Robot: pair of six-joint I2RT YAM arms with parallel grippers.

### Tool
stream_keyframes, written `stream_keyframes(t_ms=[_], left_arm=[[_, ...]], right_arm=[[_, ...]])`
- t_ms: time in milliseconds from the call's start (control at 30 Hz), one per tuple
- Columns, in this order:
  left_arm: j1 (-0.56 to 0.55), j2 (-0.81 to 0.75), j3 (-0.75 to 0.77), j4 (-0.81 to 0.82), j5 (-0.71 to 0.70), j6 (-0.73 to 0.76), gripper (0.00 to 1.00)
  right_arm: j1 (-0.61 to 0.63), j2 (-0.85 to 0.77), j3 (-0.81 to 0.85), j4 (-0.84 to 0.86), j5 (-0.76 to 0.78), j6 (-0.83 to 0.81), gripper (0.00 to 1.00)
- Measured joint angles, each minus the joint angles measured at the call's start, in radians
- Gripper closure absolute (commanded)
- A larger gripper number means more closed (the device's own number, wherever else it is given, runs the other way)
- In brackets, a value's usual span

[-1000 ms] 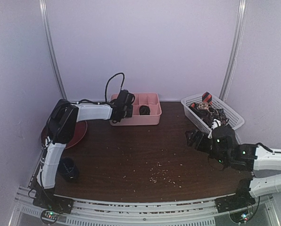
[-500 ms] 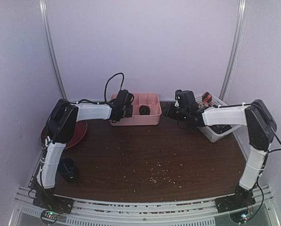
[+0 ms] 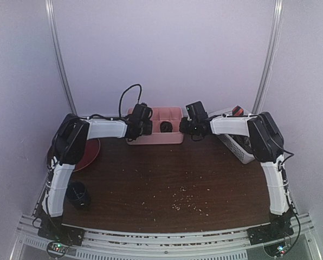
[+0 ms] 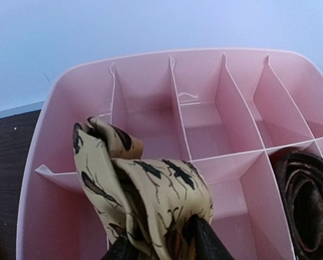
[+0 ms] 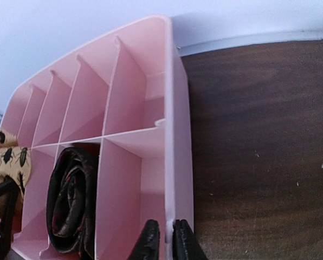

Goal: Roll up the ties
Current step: Move the storage box to the center of the board.

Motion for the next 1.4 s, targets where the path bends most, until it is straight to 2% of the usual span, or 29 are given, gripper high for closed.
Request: stream_keyframes(t_ms=[200,500,833,1100,1400], left_arm=[[0.002,-0.016,-0.023,0.001,0.031,-0.008,0.65],[-0.024,-0.131,-0.192,0.005,0.123,-0.033,0.66],[-0.061,-0.228,-0.325,-0.006,0.166,-0.071,0.65],[-0.076,-0.246,-0.347,-0.029,0.16,-0.124,0.66],[-0.098,-0.247,-0.335,-0.084,0.08,-0.193,0.67]], right_arm=[[-0.002,-0.018,-0.015,-0.008,0.0,0.003,1.0],[0.031,-0.215,-0.313,0.049,0.014,0.035,1.0],[0.077,-0.352,-0.518,0.111,0.032,0.09,1.0],[0.11,-0.391,-0.591,0.161,0.069,0.136,1.0],[0.129,-0.404,-0.617,0.182,0.09,0.162,1.0]])
